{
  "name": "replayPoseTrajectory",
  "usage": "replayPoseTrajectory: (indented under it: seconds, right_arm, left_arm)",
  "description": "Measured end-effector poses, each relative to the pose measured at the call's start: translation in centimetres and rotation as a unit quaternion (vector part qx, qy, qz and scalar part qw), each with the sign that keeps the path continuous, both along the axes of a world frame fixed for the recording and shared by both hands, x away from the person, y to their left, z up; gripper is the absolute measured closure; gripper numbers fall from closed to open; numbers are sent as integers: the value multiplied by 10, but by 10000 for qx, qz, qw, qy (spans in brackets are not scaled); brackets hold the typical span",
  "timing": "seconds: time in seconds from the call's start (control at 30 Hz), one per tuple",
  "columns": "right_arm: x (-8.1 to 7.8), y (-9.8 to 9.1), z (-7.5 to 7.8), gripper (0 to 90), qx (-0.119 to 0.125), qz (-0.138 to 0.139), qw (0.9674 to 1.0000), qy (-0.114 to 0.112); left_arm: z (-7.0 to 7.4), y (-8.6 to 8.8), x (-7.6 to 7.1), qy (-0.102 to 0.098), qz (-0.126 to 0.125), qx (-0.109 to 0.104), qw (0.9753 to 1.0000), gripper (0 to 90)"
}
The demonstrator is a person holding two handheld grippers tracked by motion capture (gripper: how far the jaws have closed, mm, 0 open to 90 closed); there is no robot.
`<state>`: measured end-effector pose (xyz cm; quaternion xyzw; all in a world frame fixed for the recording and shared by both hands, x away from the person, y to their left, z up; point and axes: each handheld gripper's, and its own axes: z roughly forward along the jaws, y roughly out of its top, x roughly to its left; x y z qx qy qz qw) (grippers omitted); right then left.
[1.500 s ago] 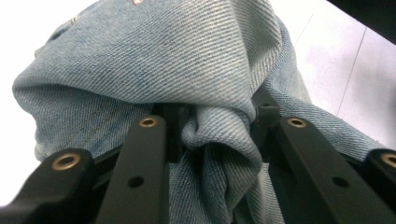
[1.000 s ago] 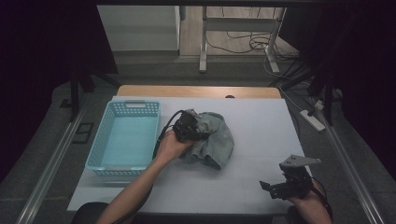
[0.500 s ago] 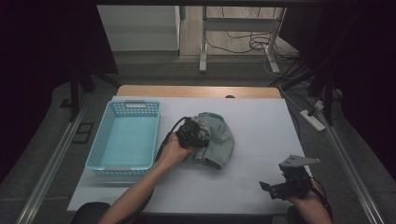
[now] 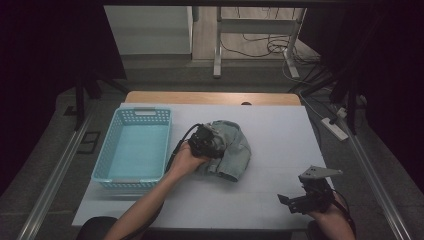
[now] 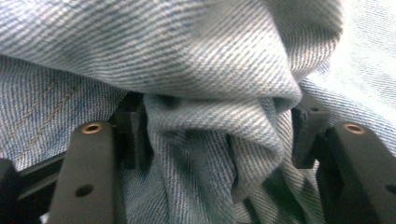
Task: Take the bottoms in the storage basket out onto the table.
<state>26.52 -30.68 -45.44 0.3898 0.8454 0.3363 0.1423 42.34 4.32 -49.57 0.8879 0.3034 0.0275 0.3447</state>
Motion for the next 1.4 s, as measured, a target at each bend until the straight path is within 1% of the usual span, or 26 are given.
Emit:
replayPoseTrajectory:
  seconds: [0.13,0.2,0.27,0.33,0.37,0.5,0.6,0.77,0.83,0.97,1.03,1.13,1.2,1.4]
  right_arm:
    - [0,0,0,0,14,-10,10000,-1]
    - [0,0,0,0,20,-17,10000,8]
    - [0,0,0,0,14,-10,10000,4]
    - [0,0,0,0,16,-17,10000,3]
    - [0,0,0,0,18,-18,10000,3]
    - [0,-1,0,0,37,-26,10000,-4]
    - [0,-1,0,0,34,-13,10000,-12]
    - [0,-1,0,0,35,-8,10000,-12]
    - [0,-1,0,0,45,-16,10000,-17]
    - [0,0,0,0,16,-12,10000,-9]
    - [0,0,1,0,12,-5,10000,-16]
    - [0,-1,0,0,43,-13,10000,-21]
    - [0,-1,0,0,40,-8,10000,-26]
    - [0,0,0,0,14,-14,10000,-14]
  left_arm:
    - [4,1,0,19,-60,-26,10000,334]
    - [6,1,0,-9,-60,-38,10000,307]
    - [7,2,0,-41,-81,-57,9999,272]
    - [9,2,-1,-28,-64,-125,9999,219]
    - [10,3,-2,-27,-77,-142,9999,208]
    - [15,3,-3,52,-94,-200,9997,198]
    - [16,4,-4,103,-113,-322,9994,170]
    - [18,4,-6,31,-34,-326,9995,124]
    - [18,5,-7,8,-61,-345,9994,108]
    - [17,5,-8,-64,-41,-282,9996,104]
    - [18,6,-8,-56,-6,-298,9995,94]
    - [18,7,-8,-1,-113,-380,9992,78]
    - [18,7,-9,-40,-189,-434,9989,64]
    - [22,9,-10,-21,-311,-496,9983,47]
